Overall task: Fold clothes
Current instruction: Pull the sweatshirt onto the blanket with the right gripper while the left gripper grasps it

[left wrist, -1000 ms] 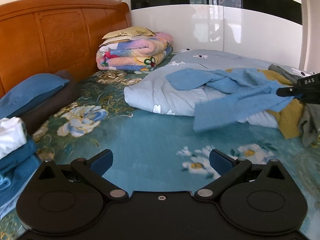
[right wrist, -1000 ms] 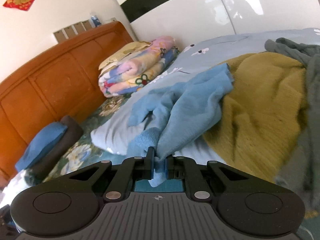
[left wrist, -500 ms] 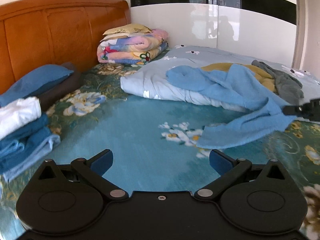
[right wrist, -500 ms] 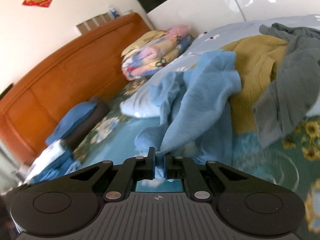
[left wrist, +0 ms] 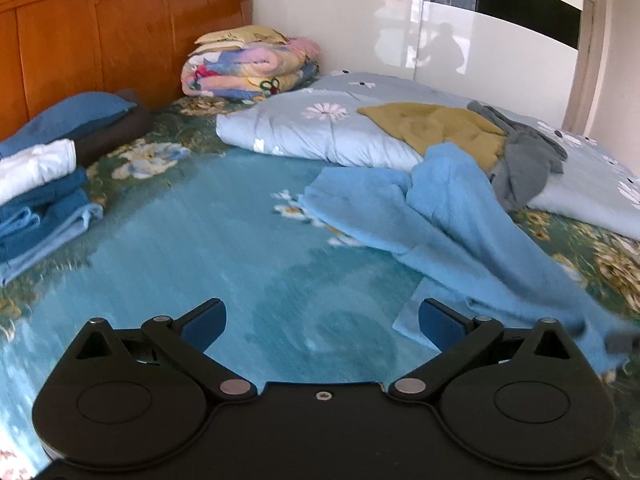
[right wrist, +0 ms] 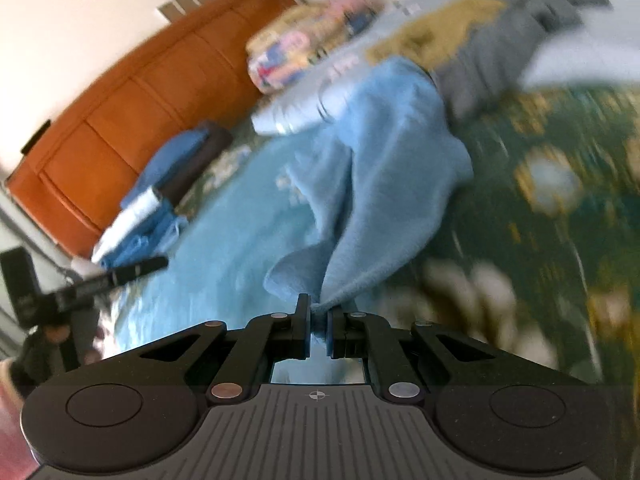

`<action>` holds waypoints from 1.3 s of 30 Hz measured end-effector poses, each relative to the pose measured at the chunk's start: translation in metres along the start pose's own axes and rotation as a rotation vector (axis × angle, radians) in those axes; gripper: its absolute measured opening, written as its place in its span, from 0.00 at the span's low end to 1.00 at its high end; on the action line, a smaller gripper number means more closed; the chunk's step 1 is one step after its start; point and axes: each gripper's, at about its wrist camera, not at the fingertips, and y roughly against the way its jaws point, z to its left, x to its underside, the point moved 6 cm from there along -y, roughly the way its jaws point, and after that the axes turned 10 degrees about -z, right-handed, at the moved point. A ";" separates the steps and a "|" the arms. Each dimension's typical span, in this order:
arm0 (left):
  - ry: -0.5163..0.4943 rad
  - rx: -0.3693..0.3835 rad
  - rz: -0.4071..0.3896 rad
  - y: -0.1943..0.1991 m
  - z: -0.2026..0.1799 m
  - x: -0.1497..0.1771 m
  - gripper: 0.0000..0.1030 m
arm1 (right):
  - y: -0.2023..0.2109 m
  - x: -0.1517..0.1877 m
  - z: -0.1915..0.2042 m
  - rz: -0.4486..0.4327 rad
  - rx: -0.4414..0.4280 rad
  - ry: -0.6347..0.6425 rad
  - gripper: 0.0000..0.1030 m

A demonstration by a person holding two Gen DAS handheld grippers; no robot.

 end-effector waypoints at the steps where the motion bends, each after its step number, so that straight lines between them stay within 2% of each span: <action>1: 0.003 0.006 0.006 0.002 -0.004 0.004 0.99 | 0.007 0.008 -0.003 0.009 0.008 -0.008 0.05; 6: -0.006 0.027 0.036 0.004 -0.020 0.019 0.99 | 0.036 0.037 -0.015 0.044 0.028 -0.054 0.05; 10: 0.005 0.046 0.048 0.001 -0.034 0.026 0.99 | 0.036 0.046 -0.020 0.047 0.043 -0.048 0.05; 16: 0.021 0.089 0.042 -0.007 -0.062 0.027 0.99 | 0.028 0.059 -0.019 0.073 0.077 0.044 0.08; 21: -0.003 0.101 0.030 -0.016 -0.091 0.024 0.99 | 0.059 0.055 -0.033 0.032 0.096 0.046 0.24; 24: -0.035 0.122 0.016 -0.021 -0.118 0.020 0.99 | 0.076 0.048 -0.055 -0.026 0.145 0.005 0.28; 28: -0.125 0.150 0.000 -0.024 -0.172 0.017 0.99 | 0.092 0.041 -0.088 -0.084 0.249 -0.065 0.30; 32: -0.282 0.124 -0.020 -0.028 -0.234 0.025 0.99 | 0.101 0.040 -0.103 -0.122 0.272 -0.102 0.30; 36: -0.410 0.150 -0.011 -0.041 -0.288 0.044 0.97 | 0.108 0.044 -0.109 -0.136 0.282 -0.113 0.31; 39: -0.468 0.159 0.020 -0.055 -0.311 0.061 0.89 | 0.116 0.047 -0.119 -0.146 0.289 -0.133 0.33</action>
